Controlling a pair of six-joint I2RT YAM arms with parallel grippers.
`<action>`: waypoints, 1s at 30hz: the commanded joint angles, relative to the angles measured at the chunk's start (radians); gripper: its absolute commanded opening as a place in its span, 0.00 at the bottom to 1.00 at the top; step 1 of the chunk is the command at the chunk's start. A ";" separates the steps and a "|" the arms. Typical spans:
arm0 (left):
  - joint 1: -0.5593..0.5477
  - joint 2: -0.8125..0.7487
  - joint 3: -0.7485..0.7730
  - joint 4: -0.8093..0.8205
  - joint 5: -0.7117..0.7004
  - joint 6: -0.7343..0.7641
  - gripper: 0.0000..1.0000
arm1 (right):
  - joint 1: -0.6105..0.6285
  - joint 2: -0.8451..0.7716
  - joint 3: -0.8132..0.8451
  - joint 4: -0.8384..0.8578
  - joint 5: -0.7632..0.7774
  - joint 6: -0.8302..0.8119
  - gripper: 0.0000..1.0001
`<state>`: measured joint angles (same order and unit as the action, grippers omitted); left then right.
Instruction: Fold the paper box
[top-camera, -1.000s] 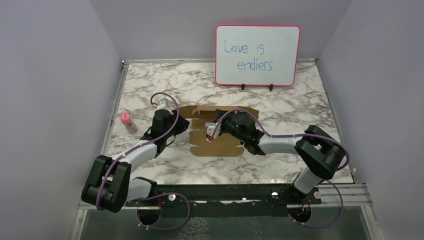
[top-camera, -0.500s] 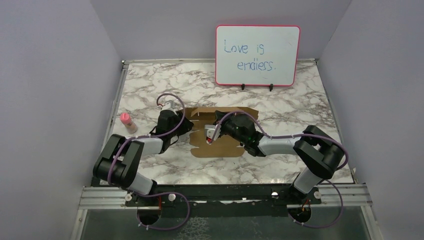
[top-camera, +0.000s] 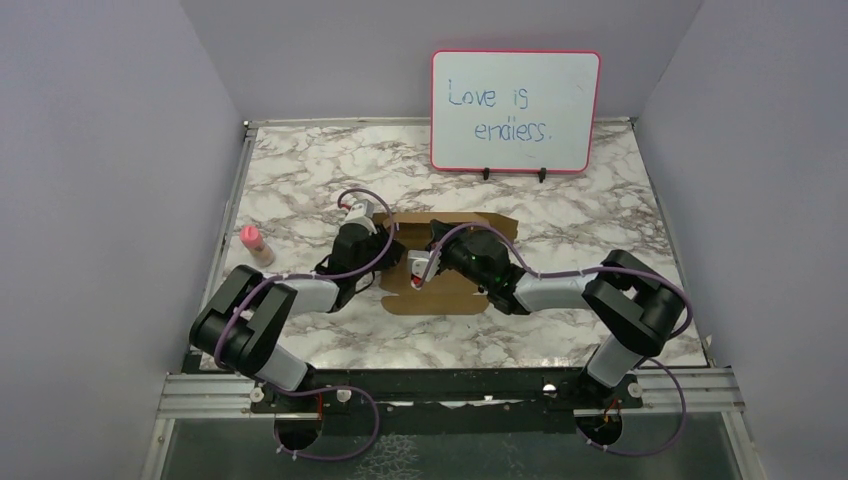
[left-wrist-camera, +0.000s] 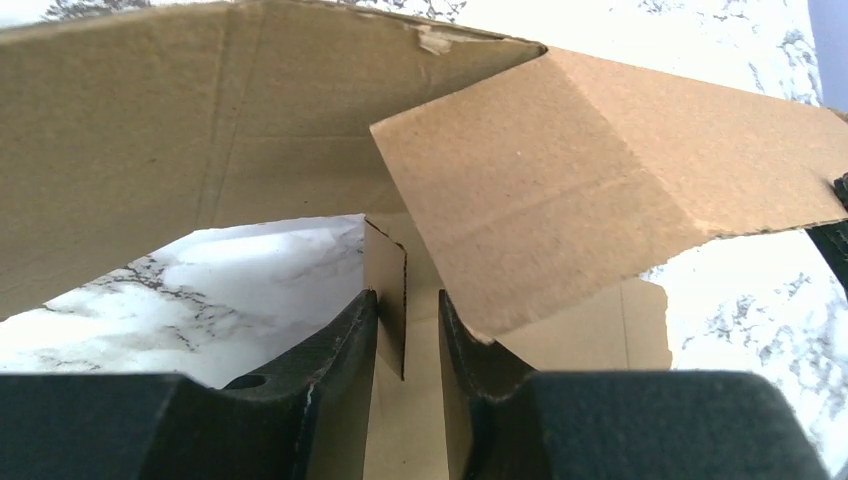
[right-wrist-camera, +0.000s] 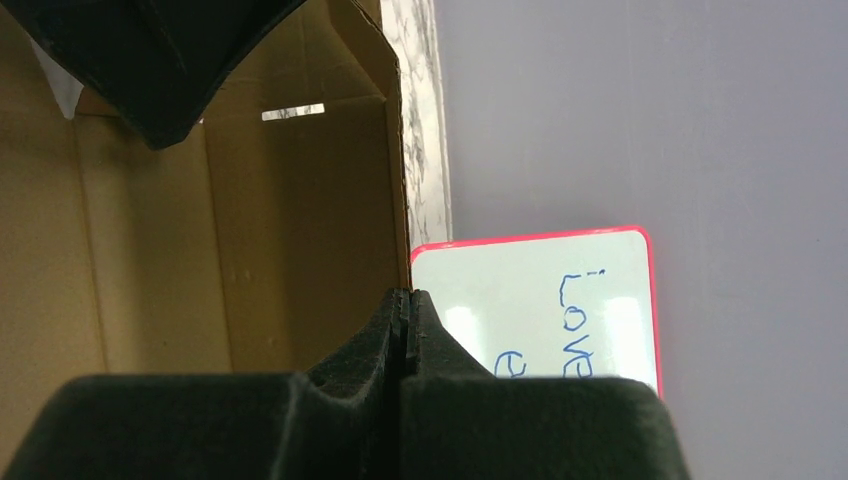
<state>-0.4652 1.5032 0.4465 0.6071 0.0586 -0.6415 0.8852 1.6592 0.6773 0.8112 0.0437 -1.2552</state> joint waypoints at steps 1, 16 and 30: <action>-0.044 -0.019 -0.003 0.050 -0.090 0.052 0.29 | 0.017 0.025 -0.015 0.073 0.040 -0.034 0.01; -0.077 -0.283 -0.072 -0.087 -0.200 0.071 0.48 | 0.023 -0.031 -0.079 0.112 0.053 -0.025 0.01; 0.066 -0.509 0.173 -0.718 -0.330 0.140 0.64 | 0.023 -0.019 -0.084 0.120 0.041 -0.019 0.01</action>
<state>-0.4511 1.0554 0.5278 0.1551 -0.1875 -0.5537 0.8989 1.6527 0.5961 0.8818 0.0814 -1.2762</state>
